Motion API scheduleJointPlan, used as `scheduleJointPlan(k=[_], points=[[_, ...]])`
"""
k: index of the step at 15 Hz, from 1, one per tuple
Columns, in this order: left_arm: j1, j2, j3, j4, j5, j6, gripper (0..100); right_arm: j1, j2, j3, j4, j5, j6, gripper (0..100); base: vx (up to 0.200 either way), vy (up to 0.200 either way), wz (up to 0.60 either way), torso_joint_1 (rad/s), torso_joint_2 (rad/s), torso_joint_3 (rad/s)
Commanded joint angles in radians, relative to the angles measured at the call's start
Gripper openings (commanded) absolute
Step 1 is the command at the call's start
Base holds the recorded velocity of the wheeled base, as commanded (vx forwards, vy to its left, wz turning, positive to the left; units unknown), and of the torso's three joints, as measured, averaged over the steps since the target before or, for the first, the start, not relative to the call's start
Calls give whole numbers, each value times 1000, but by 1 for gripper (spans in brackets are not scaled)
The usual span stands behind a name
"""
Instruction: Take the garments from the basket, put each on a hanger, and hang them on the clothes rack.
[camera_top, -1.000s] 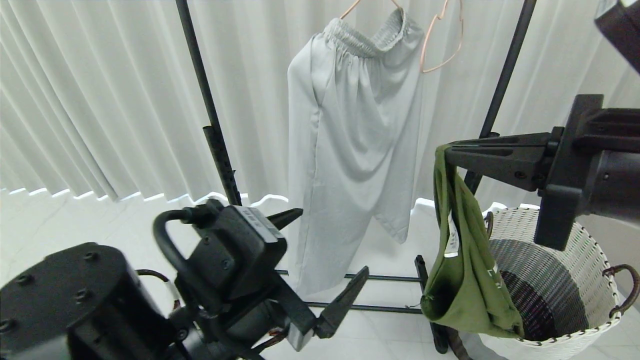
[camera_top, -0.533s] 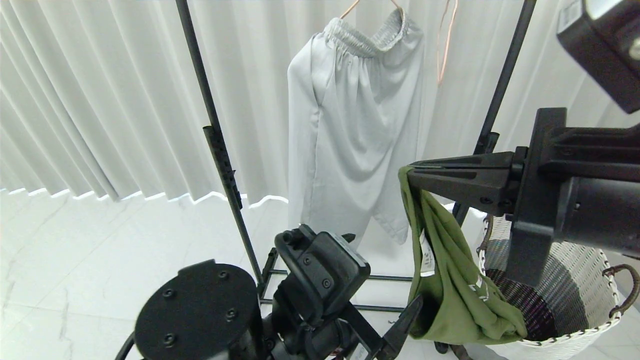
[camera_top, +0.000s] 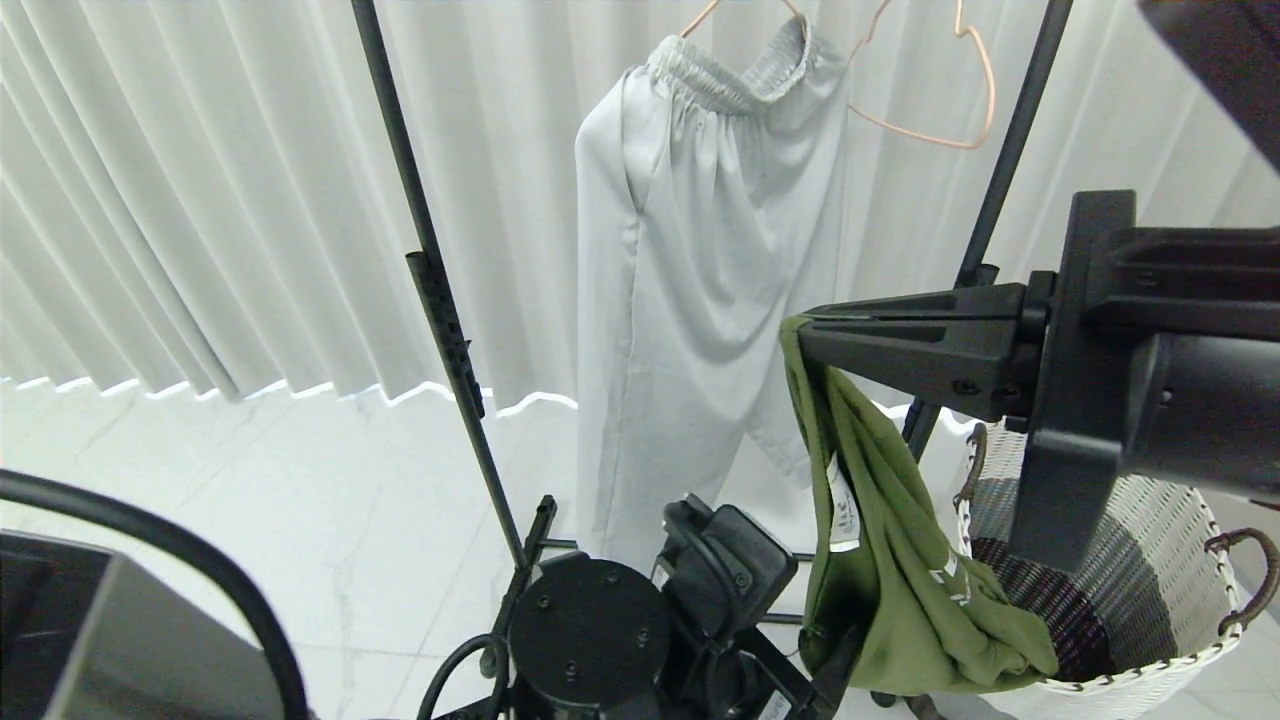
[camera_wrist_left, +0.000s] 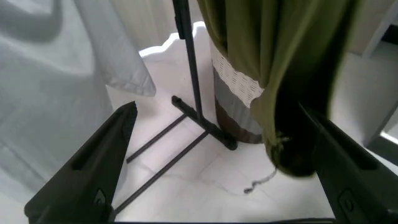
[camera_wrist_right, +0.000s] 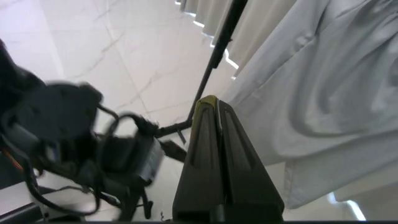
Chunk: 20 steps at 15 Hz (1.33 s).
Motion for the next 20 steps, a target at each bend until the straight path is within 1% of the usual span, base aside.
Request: scheduleJointPlan(k=[1, 3, 5, 6, 7, 8, 9, 10, 11, 12, 13, 14, 15, 16, 17, 18, 19, 20], points=[[9, 74, -25, -7, 3, 1, 0, 5, -6, -2, 2, 0, -1, 0, 0, 0, 0, 0, 0, 0], [21, 80, -11, -10, 10, 6, 0, 5, -8, -2, 3, -2, -1, 0, 0, 0, 0, 0, 0, 0], [21, 80, 21, -30, 61, 18, 0, 3, -8, 0, 2, -8, 3, 0, 0, 0, 0, 0, 0, 0], [21, 80, 58, -54, 96, 49, 0, 0, -8, 1, 2, -8, 9, 0, 0, 0, 0, 0, 0, 0], [21, 80, 80, -70, 113, 69, 0, -1, -8, 4, 2, -8, 12, 0, 0, 0, 0, 0, 0, 0], [21, 77, 133, -126, 134, 113, 0, -7, -8, 9, 2, -12, 24, 0, 0, 0, 0, 0, 0, 0], [30, 60, 183, -214, 157, 138, 0, -27, -6, 10, 0, -36, 41, 0, 0, 0, 0, 0, 0, 0], [53, 23, 190, -215, 196, 138, 0, -52, -5, 10, 0, -60, 42, 0, 0, 0, 0, 0, 0, 0], [95, -29, 190, -200, 213, 139, 0, -83, -3, 9, -3, -82, 42, 0, 0, 0, 0, 0, 0, 0], [147, -114, 186, -143, 214, 141, 0, -109, -5, 6, -9, -89, 42, 0, 0, 0, 0, 0, 0, 0], [195, -207, 175, -47, 214, 141, 0, -129, -6, 3, -20, -91, 41, 0, 0, 0, 0, 0, 0, 0], [248, -322, 138, 94, 213, 135, 0, -149, -6, 0, -41, -91, 38, 0, 0, 0, 0, 0, 0, 0], [280, -388, 97, 197, 213, 133, 0, -156, -5, 0, -60, -91, 36, 0, 0, 0, 0, 0, 0, 0], [337, -503, -25, 424, 213, 120, 0, -175, -3, -9, -84, -91, 35, 0, 0, 0, 0, 0, 0, 0], [349, -558, -137, 578, 213, 89, 0, -182, -3, -28, -87, -91, 35, 0, 0, 0, 0, 0, 0, 0], [349, -598, -272, 745, 211, 43, 0, -196, 0, -55, -86, -91, 27, 0, 0, 0, 0, 0, 0, 0], [349, -618, -391, 884, 210, 11, 0, -218, 3, -86, -86, -91, 15, 0, 0, 0, 0, 0, 0, 0], [348, -631, -520, 1035, 203, -5, 0, -245, 6, -120, -84, -89, -4, 0, 0, 0, 0, 0, 0, 0]])
